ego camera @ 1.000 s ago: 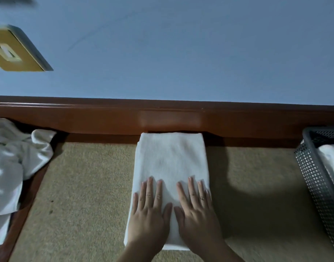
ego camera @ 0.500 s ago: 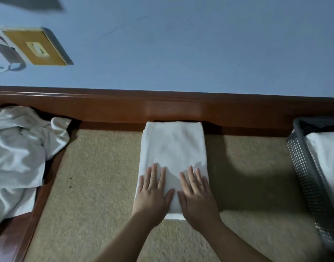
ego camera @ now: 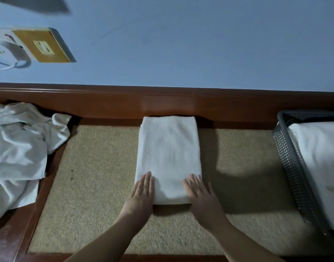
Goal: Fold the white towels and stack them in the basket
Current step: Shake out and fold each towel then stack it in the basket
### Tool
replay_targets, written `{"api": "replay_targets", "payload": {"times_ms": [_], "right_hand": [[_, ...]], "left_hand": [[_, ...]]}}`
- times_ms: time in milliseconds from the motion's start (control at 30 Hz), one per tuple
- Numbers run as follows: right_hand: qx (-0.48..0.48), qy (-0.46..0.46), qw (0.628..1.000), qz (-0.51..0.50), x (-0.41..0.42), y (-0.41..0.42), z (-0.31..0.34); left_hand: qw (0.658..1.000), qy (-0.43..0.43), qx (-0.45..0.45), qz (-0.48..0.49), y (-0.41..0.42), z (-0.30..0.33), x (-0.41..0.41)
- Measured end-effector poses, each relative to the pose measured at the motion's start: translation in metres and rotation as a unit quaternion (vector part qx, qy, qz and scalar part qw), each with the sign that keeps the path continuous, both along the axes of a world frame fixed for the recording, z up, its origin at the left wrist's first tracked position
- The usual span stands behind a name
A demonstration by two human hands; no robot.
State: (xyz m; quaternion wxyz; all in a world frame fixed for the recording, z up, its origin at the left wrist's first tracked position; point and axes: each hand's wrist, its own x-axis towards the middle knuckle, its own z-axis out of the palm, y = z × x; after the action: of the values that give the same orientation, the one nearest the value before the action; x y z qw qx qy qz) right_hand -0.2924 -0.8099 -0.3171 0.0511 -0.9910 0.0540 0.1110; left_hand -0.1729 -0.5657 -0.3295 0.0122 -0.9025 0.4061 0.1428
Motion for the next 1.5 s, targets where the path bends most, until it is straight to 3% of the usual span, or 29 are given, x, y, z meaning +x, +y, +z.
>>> {"api": "replay_targets", "payload": {"times_ms": [233, 433, 633, 800, 967, 1067, 1200, 1367, 1500], "right_hand": [[-0.045, 0.008, 0.999, 0.018, 0.006, 0.001, 0.008], [-0.037, -0.037, 0.999, 0.012, 0.018, -0.002, 0.048], [0.033, -0.097, 0.994, 0.021, 0.010, -0.018, 0.157], [0.125, -0.005, 0.992, -0.012, 0.001, -0.038, 0.272], [0.217, 0.039, 0.974, -0.060, -0.009, -0.058, 0.343], [0.297, 0.052, 0.950, -0.085, 0.005, -0.078, 0.334], [0.392, 0.071, 0.907, -0.135, 0.036, -0.104, 0.272], [0.446, 0.114, 0.862, -0.214, 0.082, -0.128, 0.179], [0.476, 0.068, 0.831, -0.280, 0.116, -0.144, 0.123]], "left_hand": [[0.996, -0.053, 0.048, -0.053, -0.002, 0.011, 0.008], [0.998, -0.023, -0.007, -0.051, -0.005, 0.049, 0.025], [0.997, -0.020, -0.066, -0.036, -0.006, 0.157, 0.029], [0.997, 0.016, -0.036, -0.069, -0.007, 0.269, 0.023], [0.989, 0.124, -0.032, -0.078, -0.007, 0.342, 0.032], [0.980, 0.186, -0.051, -0.053, -0.016, 0.336, 0.050], [0.959, 0.270, -0.080, 0.022, -0.036, 0.279, 0.079], [0.948, 0.299, -0.079, 0.074, -0.067, 0.193, 0.122], [0.926, 0.326, -0.128, 0.143, -0.087, 0.139, 0.157]]}}
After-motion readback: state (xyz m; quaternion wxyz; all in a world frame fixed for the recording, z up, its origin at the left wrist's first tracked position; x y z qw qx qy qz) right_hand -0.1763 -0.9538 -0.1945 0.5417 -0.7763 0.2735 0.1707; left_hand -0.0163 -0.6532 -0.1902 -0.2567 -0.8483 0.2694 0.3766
